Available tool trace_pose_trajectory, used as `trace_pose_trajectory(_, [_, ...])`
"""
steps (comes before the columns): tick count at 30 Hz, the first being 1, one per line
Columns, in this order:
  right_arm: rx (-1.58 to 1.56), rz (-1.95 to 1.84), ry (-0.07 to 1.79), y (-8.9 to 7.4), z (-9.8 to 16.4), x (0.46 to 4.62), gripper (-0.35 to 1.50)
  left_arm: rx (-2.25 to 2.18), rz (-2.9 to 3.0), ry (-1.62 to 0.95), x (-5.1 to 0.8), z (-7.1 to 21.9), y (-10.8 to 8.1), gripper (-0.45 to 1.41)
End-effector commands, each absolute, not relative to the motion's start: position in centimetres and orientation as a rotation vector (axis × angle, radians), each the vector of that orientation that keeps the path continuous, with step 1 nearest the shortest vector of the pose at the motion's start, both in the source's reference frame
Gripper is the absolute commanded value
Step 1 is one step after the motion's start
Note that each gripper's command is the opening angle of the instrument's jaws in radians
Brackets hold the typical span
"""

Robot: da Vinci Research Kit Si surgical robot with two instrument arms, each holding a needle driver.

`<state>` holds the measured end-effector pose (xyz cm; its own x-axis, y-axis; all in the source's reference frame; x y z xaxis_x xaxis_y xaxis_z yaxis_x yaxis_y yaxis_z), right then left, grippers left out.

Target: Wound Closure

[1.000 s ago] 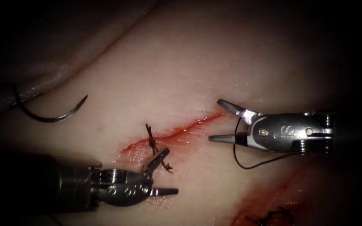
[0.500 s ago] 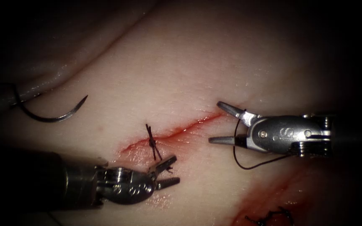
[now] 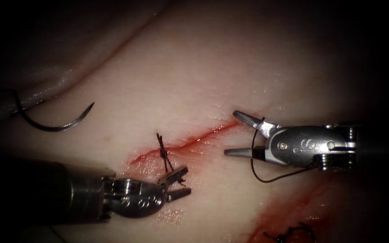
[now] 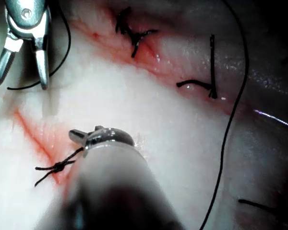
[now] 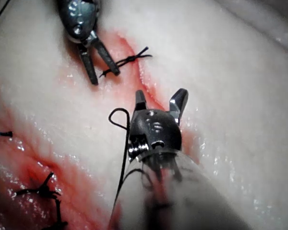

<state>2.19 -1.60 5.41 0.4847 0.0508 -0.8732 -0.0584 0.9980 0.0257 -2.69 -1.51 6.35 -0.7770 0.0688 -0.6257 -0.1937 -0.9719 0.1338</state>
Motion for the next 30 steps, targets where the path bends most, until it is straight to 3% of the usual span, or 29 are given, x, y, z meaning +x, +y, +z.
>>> trace_pose_trajectory(1, [-0.006,0.068,1.065,-1.64,5.45,2.26,1.03,-0.977,2.829,0.279,-2.74,6.42,-1.56,0.29])
trace_pose_trajectory(3, [-0.006,0.068,1.066,-1.64,5.45,2.26,1.03,-0.975,2.832,0.28,-2.73,6.45,-1.57,0.29])
trace_pose_trajectory(6, [-0.006,0.067,1.066,-1.65,5.44,2.27,1.01,-0.967,2.844,0.28,-2.71,6.49,-1.57,0.12])
trace_pose_trajectory(11, [-0.006,0.067,1.066,-1.66,5.44,2.27,0.94,-0.962,2.842,0.275,-2.7,6.45,-1.57,-0.45])
trace_pose_trajectory(14, [-0.006,0.064,1.068,-1.67,5.45,2.28,0.86,-0.957,2.84,0.27,-2.69,6.4,-1.57,-0.45])
trace_pose_trajectory(18, [0.004,0.037,1.094,-1.71,5.48,2.28,0.17,-0.962,2.832,0.261,-2.69,6.32,-1.55,-0.45])
trace_pose_trajectory(21, [0.037,-0.006,1.153,-1.74,5.54,2.32,-0.12,-1.005,2.816,0.255,-2.68,6.28,-1.52,-0.45])
trace_pose_trajectory(30, [0.077,-0.132,1.256,-1.79,5.82,2.48,-0.12,-1.279,2.759,0.077,-2.55,6.27,-1.44,-0.45])
